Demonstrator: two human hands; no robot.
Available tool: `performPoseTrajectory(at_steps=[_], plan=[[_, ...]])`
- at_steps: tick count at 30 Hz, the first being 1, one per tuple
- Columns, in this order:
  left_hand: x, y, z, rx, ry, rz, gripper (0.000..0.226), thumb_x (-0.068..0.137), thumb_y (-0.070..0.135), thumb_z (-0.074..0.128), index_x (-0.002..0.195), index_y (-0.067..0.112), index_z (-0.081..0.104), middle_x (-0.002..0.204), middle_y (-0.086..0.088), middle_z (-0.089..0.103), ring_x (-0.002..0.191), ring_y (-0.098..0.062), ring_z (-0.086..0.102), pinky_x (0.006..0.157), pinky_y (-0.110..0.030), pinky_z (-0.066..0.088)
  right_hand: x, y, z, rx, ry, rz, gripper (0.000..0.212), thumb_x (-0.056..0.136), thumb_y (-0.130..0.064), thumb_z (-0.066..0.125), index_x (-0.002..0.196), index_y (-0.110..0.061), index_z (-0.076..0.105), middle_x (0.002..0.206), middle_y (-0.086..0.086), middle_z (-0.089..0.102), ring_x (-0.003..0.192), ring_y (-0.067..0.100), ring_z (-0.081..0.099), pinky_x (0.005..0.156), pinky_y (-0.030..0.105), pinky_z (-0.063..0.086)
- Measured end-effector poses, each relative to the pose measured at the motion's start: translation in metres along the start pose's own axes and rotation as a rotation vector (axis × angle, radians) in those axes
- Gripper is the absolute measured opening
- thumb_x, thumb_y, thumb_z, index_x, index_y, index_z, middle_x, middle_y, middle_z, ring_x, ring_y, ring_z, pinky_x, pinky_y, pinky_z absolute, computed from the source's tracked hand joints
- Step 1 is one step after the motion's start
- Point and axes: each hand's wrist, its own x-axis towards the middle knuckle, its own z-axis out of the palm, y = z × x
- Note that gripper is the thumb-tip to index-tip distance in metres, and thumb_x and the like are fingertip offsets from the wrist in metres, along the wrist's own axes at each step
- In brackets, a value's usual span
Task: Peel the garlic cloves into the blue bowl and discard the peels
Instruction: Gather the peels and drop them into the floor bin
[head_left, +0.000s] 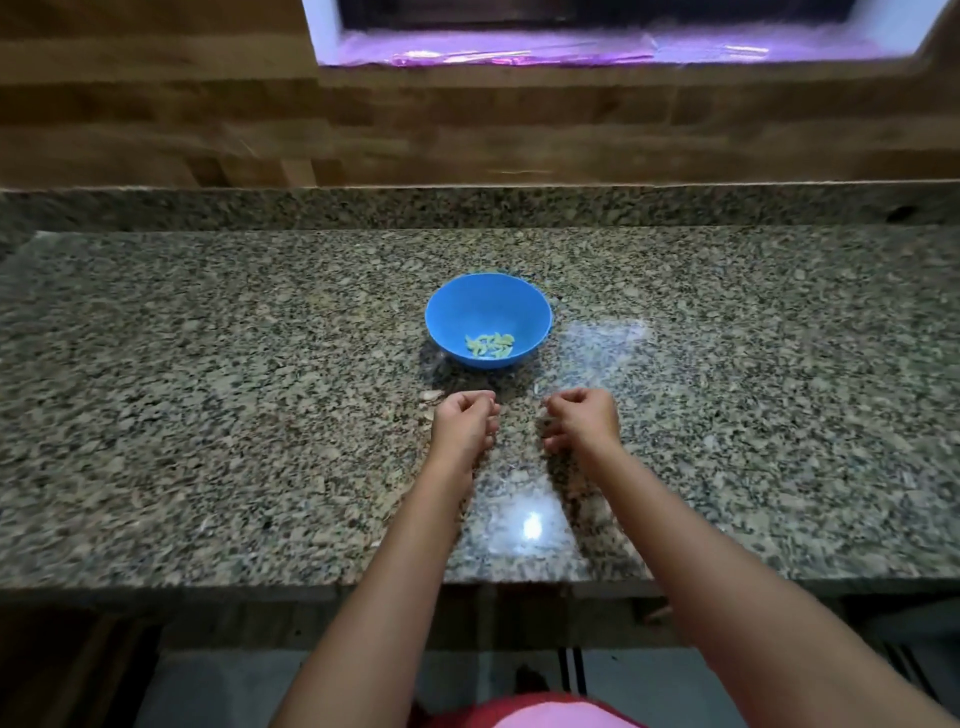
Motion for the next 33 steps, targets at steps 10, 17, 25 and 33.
performPoseTrajectory(at_steps=[10, 17, 25, 33], plan=[[0.022, 0.006, -0.002, 0.049, 0.032, -0.001, 0.015, 0.095, 0.005, 0.041, 0.091, 0.011, 0.054, 0.080, -0.004, 0.060, 0.058, -0.010, 0.052, 0.047, -0.019, 0.039, 0.039, -0.014, 0.021, -0.564, 0.000, -0.106, 0.015, 0.084, -0.017, 0.063, 0.072, -0.009, 0.057, 0.074, 0.009, 0.060, 0.068, 0.022, 0.057, 0.058, 0.026, 0.038], [0.035, 0.014, -0.026, 0.029, 0.091, 0.034, 0.017, 0.096, 0.005, 0.042, 0.103, 0.005, 0.057, 0.082, -0.005, 0.061, 0.063, -0.011, 0.055, 0.049, -0.016, 0.044, -0.007, -0.039, 0.018, -0.293, -0.018, -0.252, 0.014, 0.082, -0.020, 0.063, 0.072, -0.009, 0.061, 0.062, -0.001, 0.059, 0.056, 0.013, 0.054, 0.054, 0.025, 0.041], [0.039, 0.021, -0.058, 0.084, 0.097, 0.070, 0.016, 0.091, -0.001, 0.052, 0.102, 0.005, 0.062, 0.080, -0.006, 0.063, 0.061, -0.013, 0.053, 0.055, -0.026, 0.045, 0.011, -0.086, 0.051, -0.355, -0.011, -0.350, 0.023, 0.092, -0.015, 0.053, 0.106, -0.001, 0.065, 0.104, 0.012, 0.067, 0.096, 0.023, 0.063, 0.084, 0.033, 0.051], [0.041, 0.005, -0.067, 0.760, 0.017, 0.273, 0.025, 0.081, 0.011, 0.071, 0.106, 0.008, 0.066, 0.100, -0.002, 0.066, 0.081, -0.010, 0.059, 0.073, -0.016, 0.047, -0.026, -0.037, 0.040, -0.217, -0.091, -0.296, 0.018, 0.088, -0.016, 0.058, 0.070, -0.017, 0.061, 0.073, 0.007, 0.066, 0.055, 0.011, 0.051, 0.055, 0.030, 0.042]])
